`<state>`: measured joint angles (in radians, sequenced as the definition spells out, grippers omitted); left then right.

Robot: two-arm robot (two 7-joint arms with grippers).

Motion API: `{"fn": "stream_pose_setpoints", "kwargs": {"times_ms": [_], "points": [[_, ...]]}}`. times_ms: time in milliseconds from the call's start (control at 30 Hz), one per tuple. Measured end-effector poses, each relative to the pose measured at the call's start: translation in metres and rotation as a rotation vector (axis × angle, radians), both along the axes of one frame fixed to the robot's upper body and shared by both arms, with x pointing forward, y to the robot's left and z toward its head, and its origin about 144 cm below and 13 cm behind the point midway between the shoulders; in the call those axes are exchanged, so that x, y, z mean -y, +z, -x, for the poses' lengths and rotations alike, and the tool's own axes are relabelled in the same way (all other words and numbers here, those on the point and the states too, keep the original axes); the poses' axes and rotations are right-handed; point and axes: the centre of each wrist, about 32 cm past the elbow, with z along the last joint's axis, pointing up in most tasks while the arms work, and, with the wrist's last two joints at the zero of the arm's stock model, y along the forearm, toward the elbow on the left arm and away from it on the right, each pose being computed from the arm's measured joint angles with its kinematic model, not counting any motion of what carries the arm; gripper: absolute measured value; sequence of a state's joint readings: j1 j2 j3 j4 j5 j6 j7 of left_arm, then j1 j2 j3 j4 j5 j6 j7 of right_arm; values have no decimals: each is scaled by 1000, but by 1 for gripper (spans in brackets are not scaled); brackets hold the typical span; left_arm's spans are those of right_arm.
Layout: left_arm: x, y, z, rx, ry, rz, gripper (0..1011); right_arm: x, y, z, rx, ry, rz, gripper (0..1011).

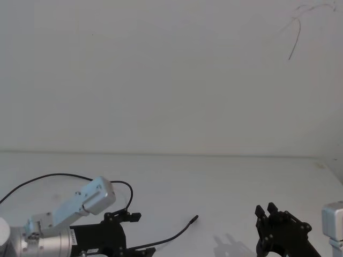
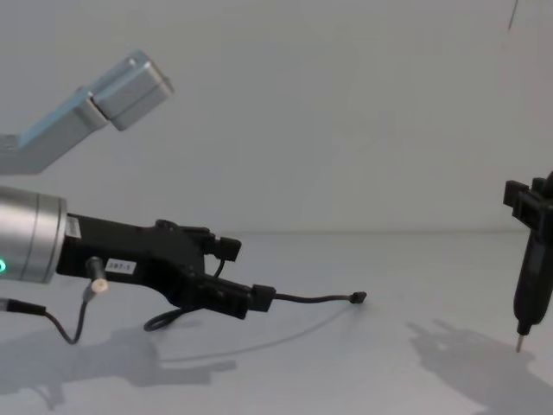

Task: Pick up the data cable with the one hand.

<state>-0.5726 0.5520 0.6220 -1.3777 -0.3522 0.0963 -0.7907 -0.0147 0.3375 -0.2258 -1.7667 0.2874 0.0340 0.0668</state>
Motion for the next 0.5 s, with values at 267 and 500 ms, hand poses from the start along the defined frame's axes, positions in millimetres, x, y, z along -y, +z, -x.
{"fn": "stream_pose_setpoints", "kwargs": {"times_ms": [267,500], "points": [[9,-6,-3,-15,0,-7,1001,0,0,0,0,0,0,251],[17,-10,-5,0,15,-18,1001,0,0,0,0,0,0,251]]}}
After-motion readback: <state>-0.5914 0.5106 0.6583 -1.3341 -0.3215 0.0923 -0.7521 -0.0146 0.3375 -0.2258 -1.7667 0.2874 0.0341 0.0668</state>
